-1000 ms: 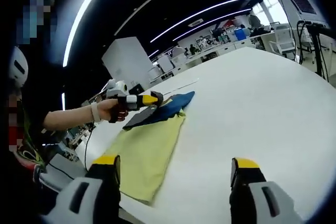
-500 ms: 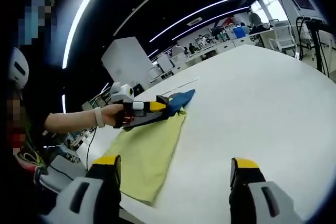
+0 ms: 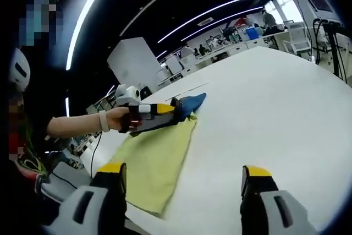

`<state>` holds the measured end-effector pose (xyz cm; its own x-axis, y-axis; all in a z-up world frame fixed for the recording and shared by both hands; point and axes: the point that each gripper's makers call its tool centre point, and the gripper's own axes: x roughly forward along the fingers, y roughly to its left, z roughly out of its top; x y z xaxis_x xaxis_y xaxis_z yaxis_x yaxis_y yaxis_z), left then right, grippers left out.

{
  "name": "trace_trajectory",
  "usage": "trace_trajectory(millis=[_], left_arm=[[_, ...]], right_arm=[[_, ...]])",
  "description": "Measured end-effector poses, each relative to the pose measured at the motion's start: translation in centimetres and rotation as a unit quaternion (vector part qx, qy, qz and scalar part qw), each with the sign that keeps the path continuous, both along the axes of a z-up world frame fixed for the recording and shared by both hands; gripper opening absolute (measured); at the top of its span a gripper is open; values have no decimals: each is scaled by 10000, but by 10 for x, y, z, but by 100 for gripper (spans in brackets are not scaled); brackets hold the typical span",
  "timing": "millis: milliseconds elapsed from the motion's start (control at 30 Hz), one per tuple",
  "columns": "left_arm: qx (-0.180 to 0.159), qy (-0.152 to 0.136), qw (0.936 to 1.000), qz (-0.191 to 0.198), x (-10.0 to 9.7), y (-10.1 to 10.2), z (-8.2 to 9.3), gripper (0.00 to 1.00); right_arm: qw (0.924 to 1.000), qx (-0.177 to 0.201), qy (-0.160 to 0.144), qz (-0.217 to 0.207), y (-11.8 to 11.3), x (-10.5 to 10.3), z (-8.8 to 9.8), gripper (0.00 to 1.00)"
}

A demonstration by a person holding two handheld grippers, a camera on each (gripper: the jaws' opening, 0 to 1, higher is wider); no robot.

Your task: Fold the garment on the visible template until the final outline fits inside the template.

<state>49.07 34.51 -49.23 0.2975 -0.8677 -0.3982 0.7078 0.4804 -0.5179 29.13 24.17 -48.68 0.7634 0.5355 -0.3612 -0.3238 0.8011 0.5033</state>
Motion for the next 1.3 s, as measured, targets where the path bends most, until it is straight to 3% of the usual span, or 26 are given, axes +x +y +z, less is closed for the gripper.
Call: trace_trajectory(millis=[100, 267, 600, 700, 900, 1067, 1200, 1300], left_arm=[[-83, -170, 9998, -58, -1, -2, 8, 19], [-22, -320, 9994, -163, -8, -1, 13, 31], [220, -574, 9979, -223, -20, 17, 19, 19], [231, -546, 9982, -111, -21, 25, 21, 20], [87, -419, 9987, 266, -21, 42, 28, 13], [53, -433, 9986, 312, -28, 55, 34, 1], [73, -427, 9981, 428, -32, 79, 36, 6], [61, -366, 9976, 592, -34, 98, 35, 16]], right_arm=[[10000, 14, -20, 0, 2, 1, 2, 86], [10000, -9, -36, 42, 5, 4, 4, 86], [9999, -44, -113, 111, 12, 7, 14, 86], [9998, -58, -142, 129, 13, 7, 18, 86], [9996, -91, -198, 189, 18, 8, 25, 86], [9993, -140, -248, 242, 22, 10, 32, 86], [9990, -184, -260, 308, 23, 14, 35, 86], [9987, -219, -271, 363, 26, 17, 37, 86]])
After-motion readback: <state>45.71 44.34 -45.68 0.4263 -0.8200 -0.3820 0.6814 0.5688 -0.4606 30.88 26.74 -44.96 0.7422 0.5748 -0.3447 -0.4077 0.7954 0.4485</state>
